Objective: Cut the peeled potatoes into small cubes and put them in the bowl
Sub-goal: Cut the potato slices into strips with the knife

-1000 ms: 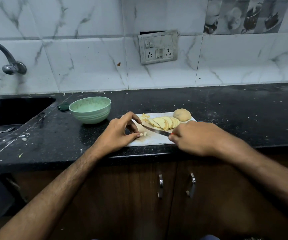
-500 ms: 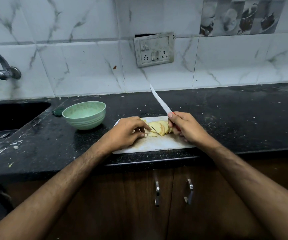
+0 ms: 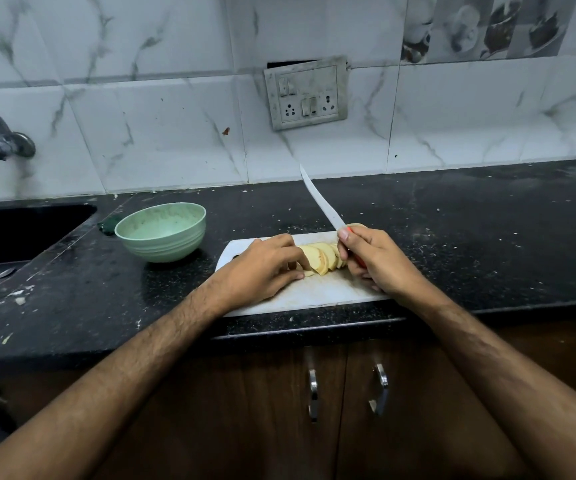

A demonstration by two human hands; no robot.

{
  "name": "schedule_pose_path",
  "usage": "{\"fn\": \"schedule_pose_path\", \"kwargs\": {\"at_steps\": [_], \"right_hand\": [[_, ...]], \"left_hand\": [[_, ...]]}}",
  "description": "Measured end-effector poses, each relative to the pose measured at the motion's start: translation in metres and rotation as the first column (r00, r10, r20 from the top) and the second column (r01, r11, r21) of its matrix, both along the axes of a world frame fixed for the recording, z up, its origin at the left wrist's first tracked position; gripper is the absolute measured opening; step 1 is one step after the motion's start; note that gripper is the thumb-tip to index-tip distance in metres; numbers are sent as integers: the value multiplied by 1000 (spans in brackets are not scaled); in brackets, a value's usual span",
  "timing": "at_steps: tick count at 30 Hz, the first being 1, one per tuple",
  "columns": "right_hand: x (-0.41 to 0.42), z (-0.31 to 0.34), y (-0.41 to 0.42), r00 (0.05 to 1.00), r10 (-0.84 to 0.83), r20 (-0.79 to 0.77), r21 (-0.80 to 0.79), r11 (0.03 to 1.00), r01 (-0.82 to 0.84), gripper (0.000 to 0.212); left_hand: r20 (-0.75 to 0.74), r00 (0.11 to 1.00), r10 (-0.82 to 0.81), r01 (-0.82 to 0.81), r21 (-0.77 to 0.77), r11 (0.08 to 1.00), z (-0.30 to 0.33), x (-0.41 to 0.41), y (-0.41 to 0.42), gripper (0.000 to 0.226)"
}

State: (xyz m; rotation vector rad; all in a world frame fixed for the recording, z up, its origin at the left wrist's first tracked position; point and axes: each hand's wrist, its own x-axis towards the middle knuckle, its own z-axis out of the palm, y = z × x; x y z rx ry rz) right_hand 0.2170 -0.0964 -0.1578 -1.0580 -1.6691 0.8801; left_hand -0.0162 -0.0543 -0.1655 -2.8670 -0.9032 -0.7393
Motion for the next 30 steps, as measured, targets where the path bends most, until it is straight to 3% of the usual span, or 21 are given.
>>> {"fn": "schedule_pose_path", "kwargs": {"at_steps": [5, 8, 15, 23, 27, 30], "right_hand": [[3, -2, 3, 1000, 13, -1, -5, 1000, -13, 38], [3, -2, 4, 1000, 23, -3, -10, 1000, -23, 38], [3, -3, 4, 999, 35, -18, -27, 999, -35, 39], [4, -2, 3, 999, 45, -28, -33, 998, -46, 38], [3, -2, 3, 999, 42, -16, -30, 999, -42, 39], [2, -1, 2, 999, 39, -32, -34, 999, -40, 39]], "left_hand": [[-34, 998, 61, -59, 61, 996, -2, -9, 4, 9], [-23, 999, 31, -30, 48, 998, -2, -11, 3, 13], [-118, 993, -17, 39, 181, 983, -1, 0, 4, 15], [-142, 989, 40, -5, 241, 971, -2, -17, 13, 14], [-30, 996, 82, -77, 134, 988, -1, -24, 12, 8], [-40, 999, -33, 37, 87, 995, 3, -23, 5, 18]]}}
